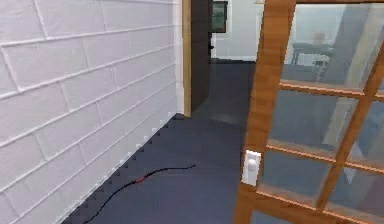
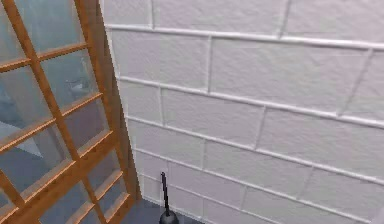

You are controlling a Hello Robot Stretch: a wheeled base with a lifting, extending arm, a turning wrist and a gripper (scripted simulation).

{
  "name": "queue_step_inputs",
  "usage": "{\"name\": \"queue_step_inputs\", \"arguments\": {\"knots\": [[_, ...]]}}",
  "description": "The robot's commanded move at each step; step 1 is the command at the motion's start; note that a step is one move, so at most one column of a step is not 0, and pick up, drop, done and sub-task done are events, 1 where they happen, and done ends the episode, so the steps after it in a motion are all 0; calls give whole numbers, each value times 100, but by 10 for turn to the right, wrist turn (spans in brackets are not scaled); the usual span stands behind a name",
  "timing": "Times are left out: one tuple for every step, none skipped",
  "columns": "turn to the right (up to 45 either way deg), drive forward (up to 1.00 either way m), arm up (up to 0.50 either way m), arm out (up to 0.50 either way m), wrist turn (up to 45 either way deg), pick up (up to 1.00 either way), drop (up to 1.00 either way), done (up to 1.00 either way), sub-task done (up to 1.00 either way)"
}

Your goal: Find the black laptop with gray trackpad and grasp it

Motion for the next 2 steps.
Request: {"name": "queue_step_inputs", "arguments": {"knots": [[-90, 0, 0, 0, 0, 0, 0, 0, 0], [0, 75, 0, 0, 0, 0, 0, 0, 0]]}}
